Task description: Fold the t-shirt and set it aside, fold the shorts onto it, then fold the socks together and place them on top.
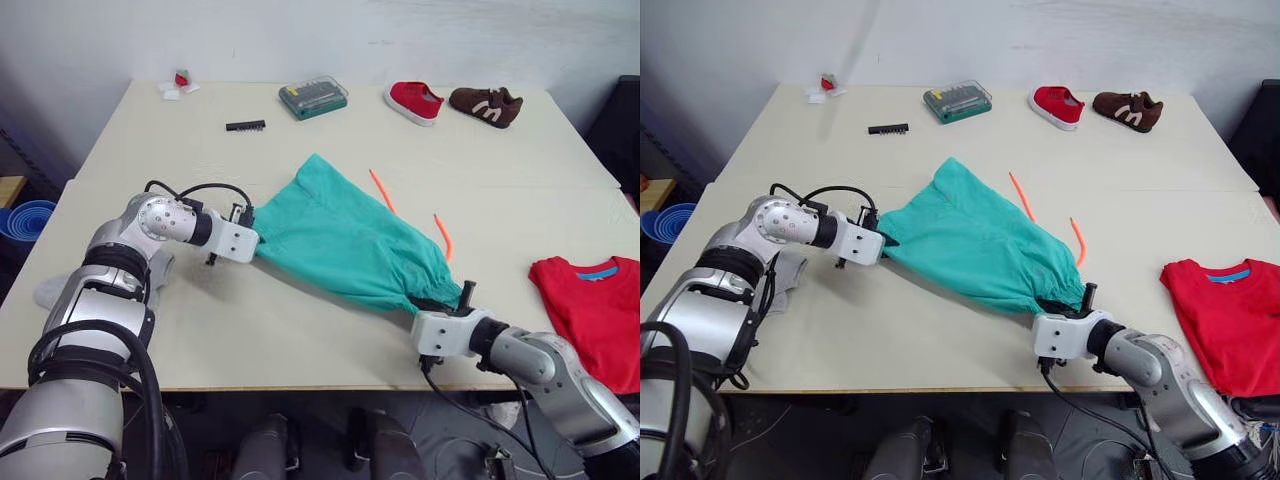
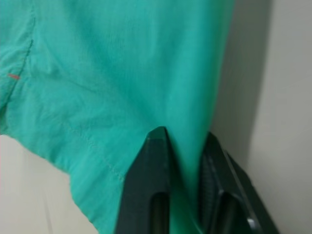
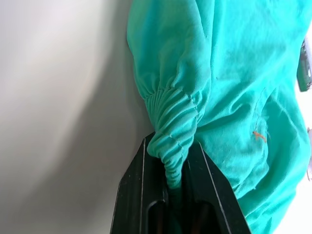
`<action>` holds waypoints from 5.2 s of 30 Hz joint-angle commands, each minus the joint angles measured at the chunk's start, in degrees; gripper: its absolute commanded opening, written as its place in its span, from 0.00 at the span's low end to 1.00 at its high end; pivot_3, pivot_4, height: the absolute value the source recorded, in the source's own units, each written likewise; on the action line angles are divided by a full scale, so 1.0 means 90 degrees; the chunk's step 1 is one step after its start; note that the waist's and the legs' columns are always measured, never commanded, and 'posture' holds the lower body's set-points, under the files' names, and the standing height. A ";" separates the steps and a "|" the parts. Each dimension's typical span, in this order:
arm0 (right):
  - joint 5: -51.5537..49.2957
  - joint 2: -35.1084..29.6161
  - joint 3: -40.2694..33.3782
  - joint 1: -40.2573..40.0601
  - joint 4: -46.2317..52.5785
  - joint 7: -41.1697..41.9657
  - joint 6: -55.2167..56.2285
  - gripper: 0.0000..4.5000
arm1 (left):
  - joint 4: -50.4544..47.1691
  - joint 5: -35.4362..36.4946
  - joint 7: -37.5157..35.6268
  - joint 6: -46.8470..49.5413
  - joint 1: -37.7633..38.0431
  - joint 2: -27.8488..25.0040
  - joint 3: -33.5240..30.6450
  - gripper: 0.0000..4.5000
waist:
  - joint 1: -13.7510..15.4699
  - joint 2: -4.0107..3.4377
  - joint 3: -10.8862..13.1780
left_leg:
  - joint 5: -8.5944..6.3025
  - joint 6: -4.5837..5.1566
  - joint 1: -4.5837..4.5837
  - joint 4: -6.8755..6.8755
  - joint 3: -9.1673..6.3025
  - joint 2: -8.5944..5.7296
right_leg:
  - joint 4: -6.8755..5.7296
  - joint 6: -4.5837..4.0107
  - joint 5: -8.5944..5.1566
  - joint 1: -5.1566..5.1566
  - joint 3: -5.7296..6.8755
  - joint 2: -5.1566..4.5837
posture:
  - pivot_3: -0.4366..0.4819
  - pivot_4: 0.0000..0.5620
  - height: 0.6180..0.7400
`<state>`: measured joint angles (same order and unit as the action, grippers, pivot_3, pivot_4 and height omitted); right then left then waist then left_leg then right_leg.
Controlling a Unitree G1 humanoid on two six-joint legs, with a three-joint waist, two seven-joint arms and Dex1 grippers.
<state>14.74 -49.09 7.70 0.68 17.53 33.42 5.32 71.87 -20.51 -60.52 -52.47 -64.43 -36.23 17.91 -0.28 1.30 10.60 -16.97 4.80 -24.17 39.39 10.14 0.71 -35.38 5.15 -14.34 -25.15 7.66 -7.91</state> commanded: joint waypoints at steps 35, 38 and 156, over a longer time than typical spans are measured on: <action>-0.2142 -0.1320 -0.1192 -0.0128 -0.1149 0.1718 0.2699 0.72 | -0.9078 0.5154 -0.1823 0.8065 0.5977 -0.2655 -0.2436 0.60 | -0.0121 -0.0050 0.0029 | -0.0026 -0.0137 0.0112 -0.0035 -0.0021 0.0042 | -0.0060 -0.0072 -0.0106 0.0070 -0.0045 0.0029 | 0.48 0.27 1.00; -0.2803 -0.1321 -0.1920 -0.0808 -0.0253 0.1753 0.1577 0.73 | -0.8726 0.5585 -0.1935 0.8851 0.5306 -0.2719 -0.2524 0.75 | -0.0057 -0.0053 0.0031 | -0.0026 -0.0145 0.0113 -0.0035 -0.0034 0.0043 | -0.0060 -0.0076 -0.0108 0.0075 -0.0041 0.0030 | 0.48 0.27 1.00; -0.9990 0.3445 -0.2653 -0.0130 0.0376 -0.4513 -0.6050 0.71 | -0.5971 0.3392 -0.1256 0.6591 0.2754 0.0391 -0.0935 1.00 | -0.0063 -0.0022 0.0011 | 0.0025 -0.0163 0.0111 -0.0149 -0.0067 0.0047 | -0.0003 -0.0101 -0.0097 0.0070 -0.0008 0.0048 | 0.48 0.27 1.00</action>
<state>-76.21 -17.49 -17.01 -0.38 21.26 -7.26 -48.76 17.32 10.51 -72.43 7.81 -39.69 -31.79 11.15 -0.85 1.10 10.70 -16.75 3.33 -23.19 38.03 9.54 1.13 -35.40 4.24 -15.22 -24.53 7.59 -7.47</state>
